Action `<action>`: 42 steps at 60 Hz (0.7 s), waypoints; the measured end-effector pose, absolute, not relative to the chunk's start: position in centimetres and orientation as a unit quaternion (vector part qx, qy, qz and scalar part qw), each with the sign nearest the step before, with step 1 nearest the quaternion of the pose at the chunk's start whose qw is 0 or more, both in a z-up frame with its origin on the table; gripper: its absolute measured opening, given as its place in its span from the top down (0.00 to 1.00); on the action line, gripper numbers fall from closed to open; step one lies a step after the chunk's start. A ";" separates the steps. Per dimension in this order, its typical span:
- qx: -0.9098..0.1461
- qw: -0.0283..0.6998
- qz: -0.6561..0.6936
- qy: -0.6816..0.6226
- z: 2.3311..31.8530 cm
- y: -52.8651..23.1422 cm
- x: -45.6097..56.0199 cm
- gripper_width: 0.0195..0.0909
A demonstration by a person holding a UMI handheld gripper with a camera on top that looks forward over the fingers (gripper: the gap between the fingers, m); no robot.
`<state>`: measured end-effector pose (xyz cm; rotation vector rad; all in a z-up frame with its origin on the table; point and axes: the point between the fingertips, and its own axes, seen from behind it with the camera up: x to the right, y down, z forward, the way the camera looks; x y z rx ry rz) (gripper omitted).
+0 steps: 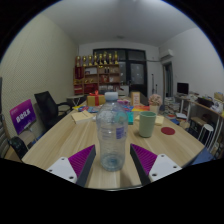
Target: Pour water
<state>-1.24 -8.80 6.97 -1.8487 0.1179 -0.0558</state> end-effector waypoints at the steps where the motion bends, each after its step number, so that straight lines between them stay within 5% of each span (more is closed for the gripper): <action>1: -0.797 0.601 -0.023 0.046 6.8 -8.2 -1.4 0.20; 13: -0.779 0.625 -0.044 0.022 6.4 -2.1 -0.3 0.24; 15: -0.783 0.620 -0.042 0.024 6.3 -1.5 -0.6 0.43; 33: -0.807 0.590 0.023 0.016 6.0 1.3 -0.7 0.72; 42: -0.791 0.578 0.179 0.091 12.3 4.4 -2.4 0.72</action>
